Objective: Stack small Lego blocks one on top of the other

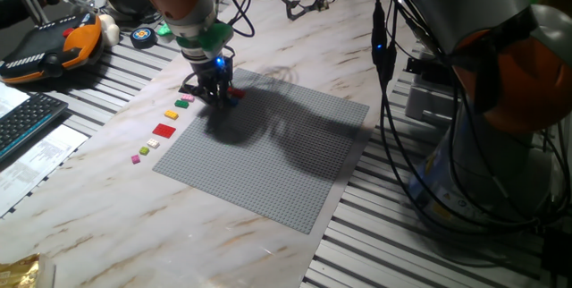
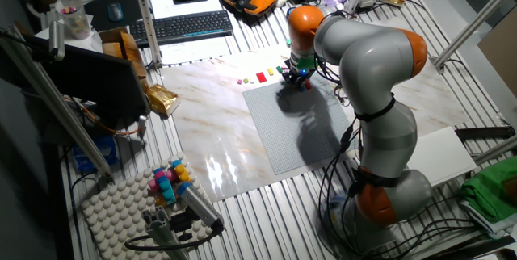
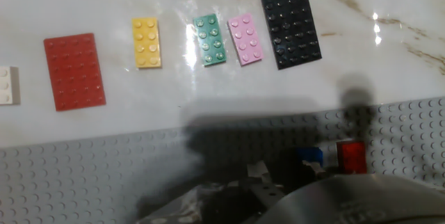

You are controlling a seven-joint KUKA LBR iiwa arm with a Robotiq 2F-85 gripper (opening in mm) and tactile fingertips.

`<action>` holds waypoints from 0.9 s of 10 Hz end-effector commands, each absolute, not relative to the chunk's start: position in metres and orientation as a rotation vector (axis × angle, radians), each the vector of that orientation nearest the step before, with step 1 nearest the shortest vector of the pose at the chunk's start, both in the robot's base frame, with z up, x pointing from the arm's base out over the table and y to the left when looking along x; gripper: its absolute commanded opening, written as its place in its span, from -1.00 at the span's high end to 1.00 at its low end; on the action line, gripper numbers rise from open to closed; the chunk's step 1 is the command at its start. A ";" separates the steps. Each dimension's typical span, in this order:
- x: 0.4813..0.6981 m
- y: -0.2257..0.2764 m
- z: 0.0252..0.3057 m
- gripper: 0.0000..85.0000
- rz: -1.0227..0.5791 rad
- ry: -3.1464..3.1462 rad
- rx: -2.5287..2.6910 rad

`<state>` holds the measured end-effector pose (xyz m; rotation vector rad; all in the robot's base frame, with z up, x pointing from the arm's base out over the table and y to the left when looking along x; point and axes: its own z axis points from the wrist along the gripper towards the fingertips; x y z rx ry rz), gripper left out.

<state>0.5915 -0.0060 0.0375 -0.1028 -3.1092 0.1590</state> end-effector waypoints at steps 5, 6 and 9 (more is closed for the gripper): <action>0.588 -0.012 0.030 0.25 0.145 -3.114 -0.092; 0.587 -0.012 0.030 0.25 0.142 -3.114 -0.094; 0.587 -0.011 0.029 0.25 0.140 -3.117 -0.097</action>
